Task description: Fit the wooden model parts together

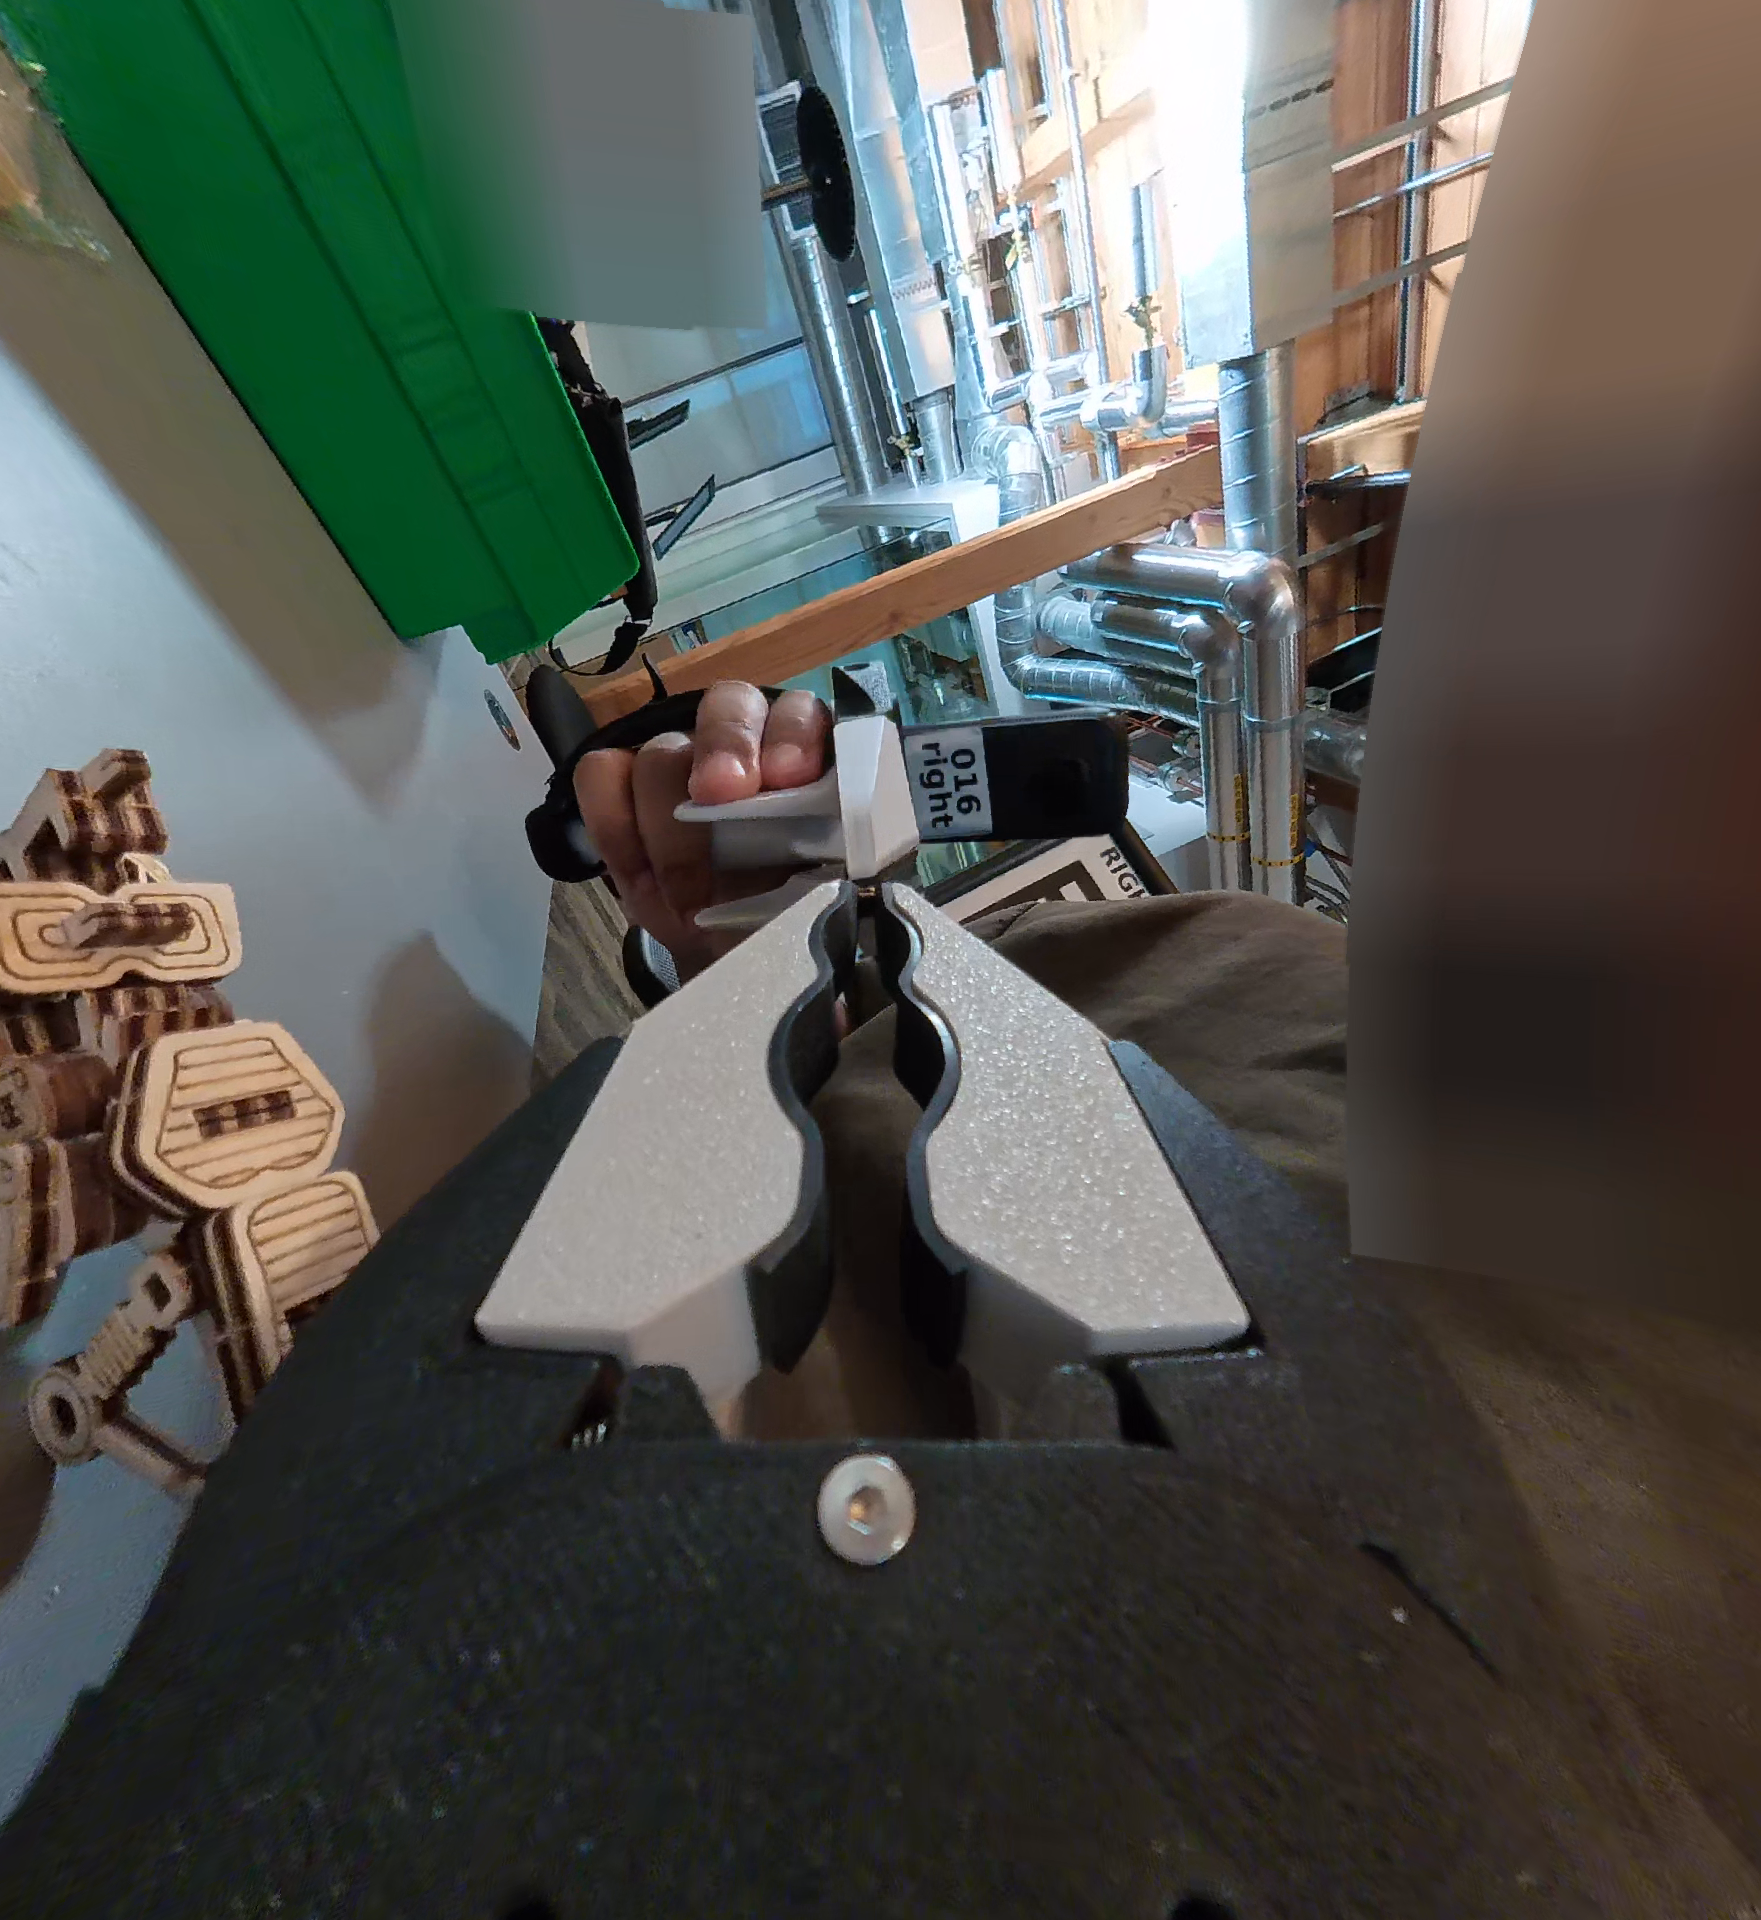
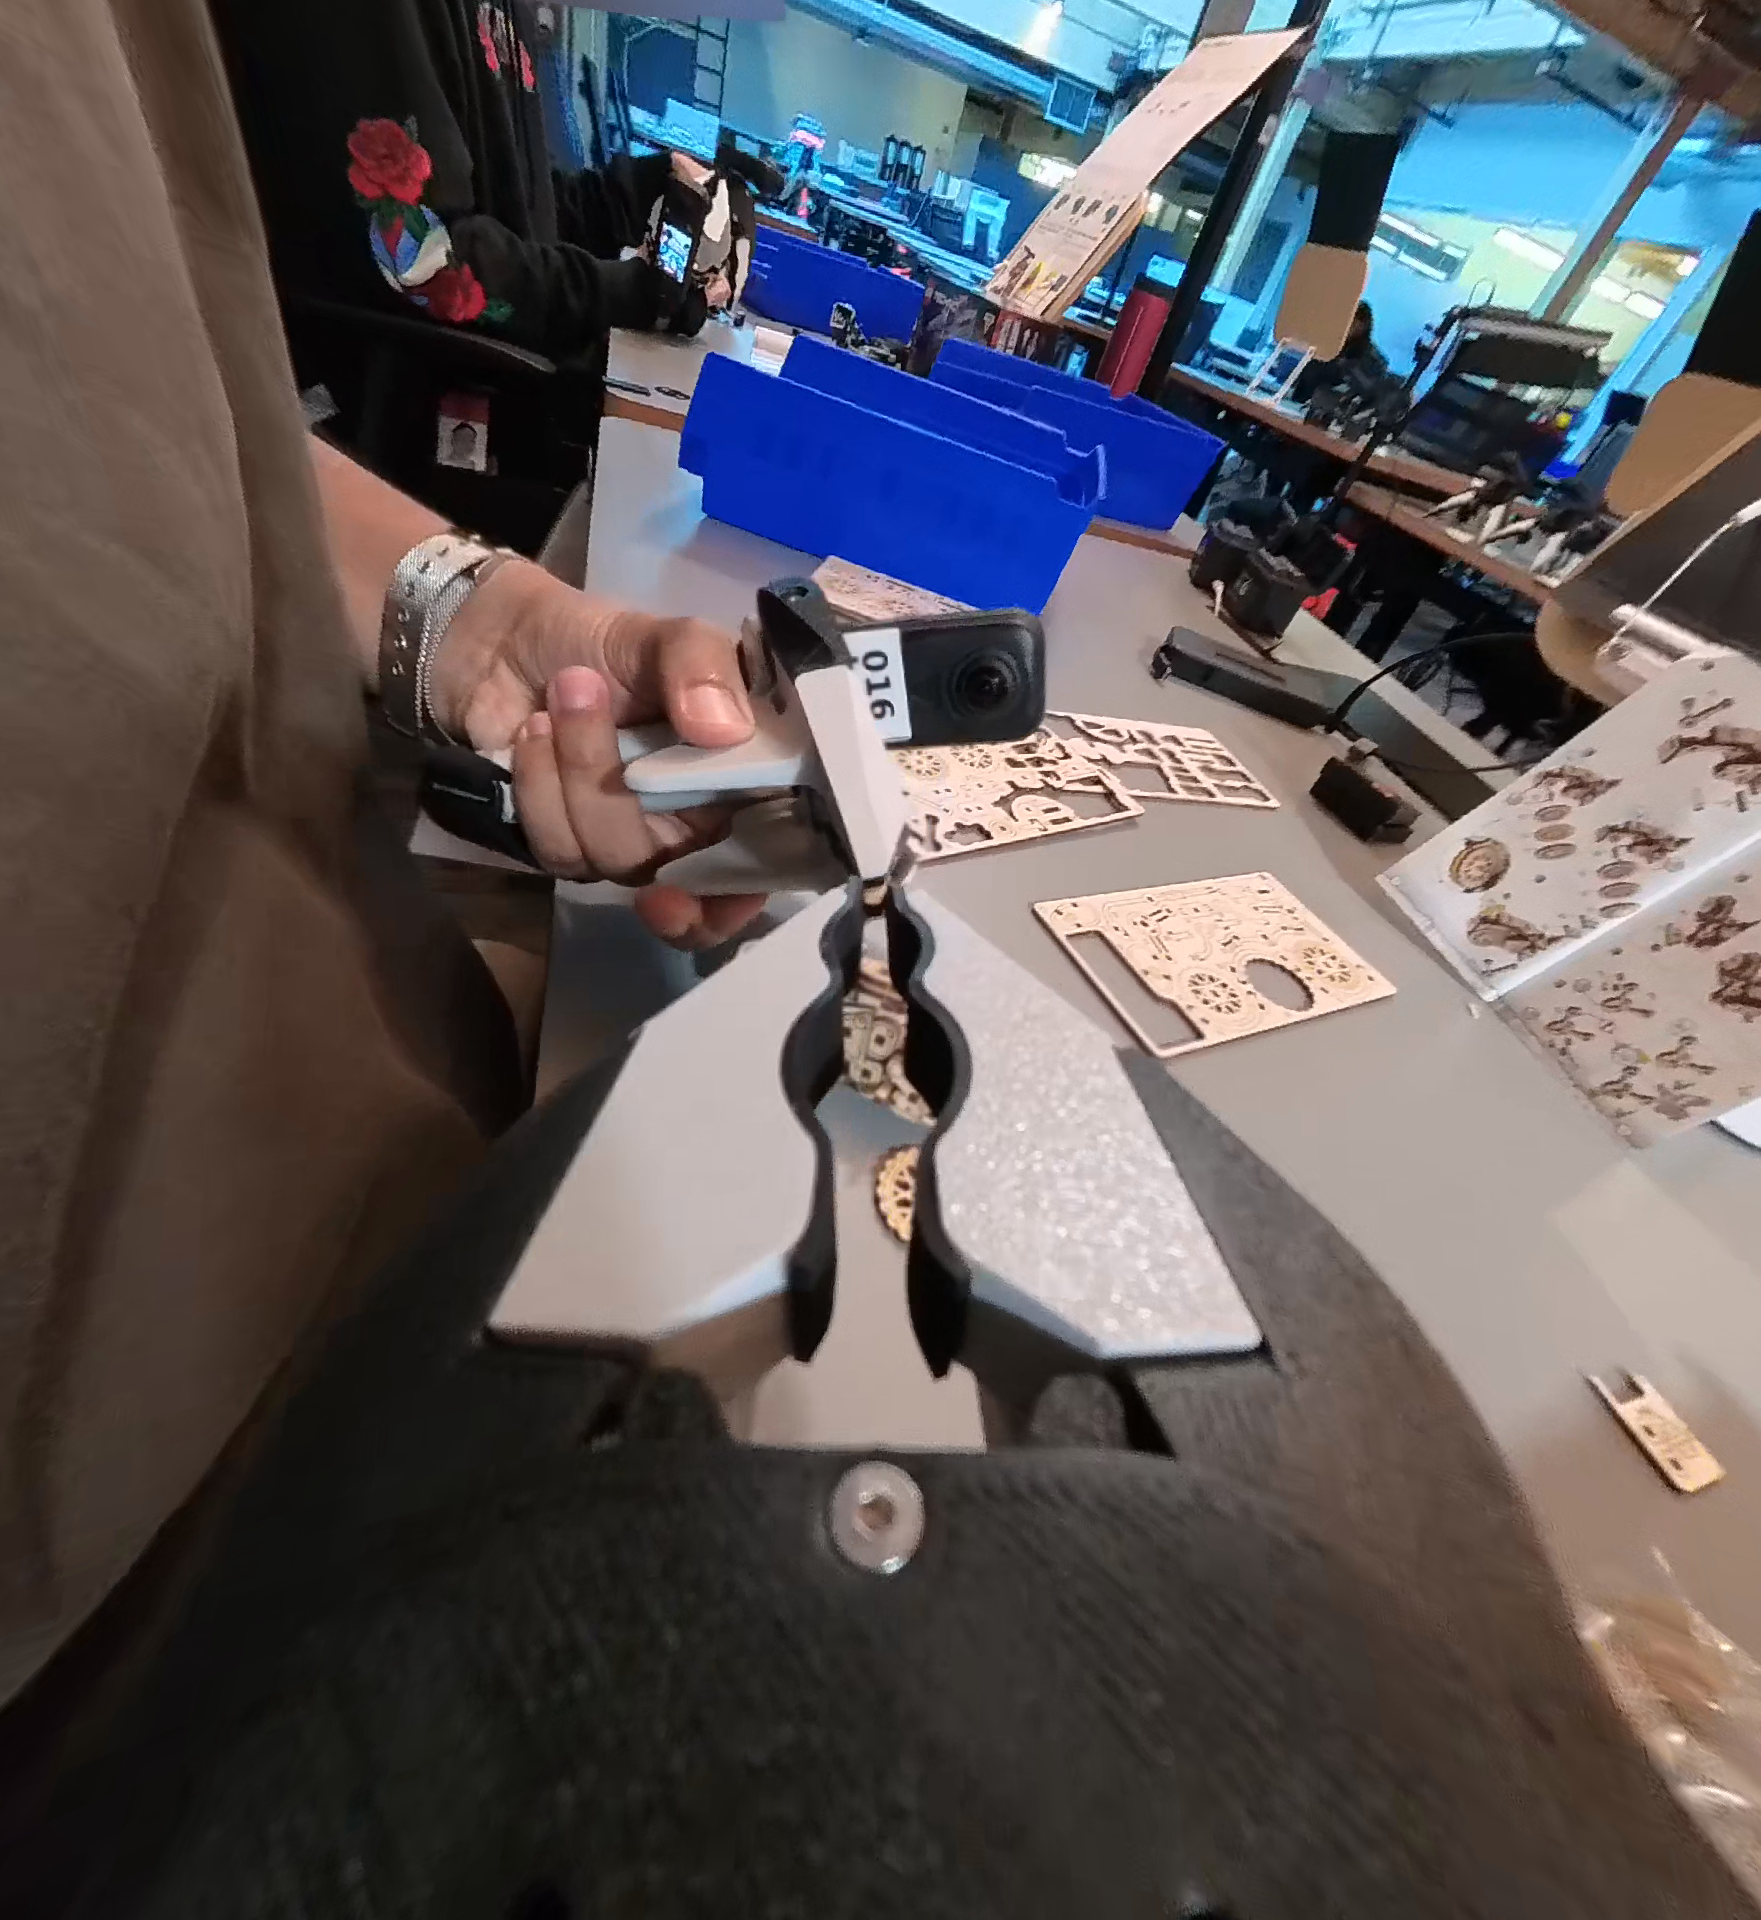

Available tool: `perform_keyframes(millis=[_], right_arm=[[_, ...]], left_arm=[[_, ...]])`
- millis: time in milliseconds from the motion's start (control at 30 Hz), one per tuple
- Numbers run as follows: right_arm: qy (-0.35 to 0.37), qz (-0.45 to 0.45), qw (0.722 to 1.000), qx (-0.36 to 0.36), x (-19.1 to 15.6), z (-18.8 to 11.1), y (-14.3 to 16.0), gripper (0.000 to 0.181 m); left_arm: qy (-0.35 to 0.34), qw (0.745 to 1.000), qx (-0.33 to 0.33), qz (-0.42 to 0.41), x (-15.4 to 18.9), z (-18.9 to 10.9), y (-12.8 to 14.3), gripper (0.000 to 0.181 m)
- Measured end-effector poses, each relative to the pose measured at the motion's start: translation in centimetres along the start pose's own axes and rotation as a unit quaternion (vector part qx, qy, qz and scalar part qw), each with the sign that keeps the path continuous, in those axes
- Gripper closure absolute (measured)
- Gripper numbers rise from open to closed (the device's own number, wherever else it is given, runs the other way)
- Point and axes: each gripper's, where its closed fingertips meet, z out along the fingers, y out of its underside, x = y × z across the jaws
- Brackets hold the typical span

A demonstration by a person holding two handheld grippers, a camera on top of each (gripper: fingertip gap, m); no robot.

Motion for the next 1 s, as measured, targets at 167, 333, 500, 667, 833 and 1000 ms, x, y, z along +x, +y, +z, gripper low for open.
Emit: perform_keyframes(millis=[167,333,500,667,833,1000], right_arm=[[0.018,0.088,0.996,0.028,1.8,-0.9,-0.6,0.18],[0.048,0.15,0.986,0.044,3.8,-2.0,-1.0,0.179],[0.029,0.172,0.983,0.056,3.4,-1.0,-1.3,0.18],[0.019,0.185,0.981,0.06,3.8,0.3,-0.6,0.18],[-0.003,0.23,0.969,0.091,6.1,2.3,0.1,0.179],[-0.02,0.228,0.969,0.092,7.4,4.0,0.1,0.179]], left_arm=[[-0.023,0.999,0.018,0.019,0.6,-0.3,-1.3,0.132],[-0.095,0.981,0.059,0.158,3.8,-3.7,-3.3,0.128],[-0.293,0.907,0.111,0.283,2.4,-10.3,-3.6,0.142],[-0.555,0.765,0.036,0.326,-4.1,-16.0,-2.8,0.146],[-0.628,0.686,-0.064,0.361,-6.4,-16.3,-3.1,0.143],[-0.614,0.686,-0.137,0.365,-8.3,-16.6,-2.8,0.155]])
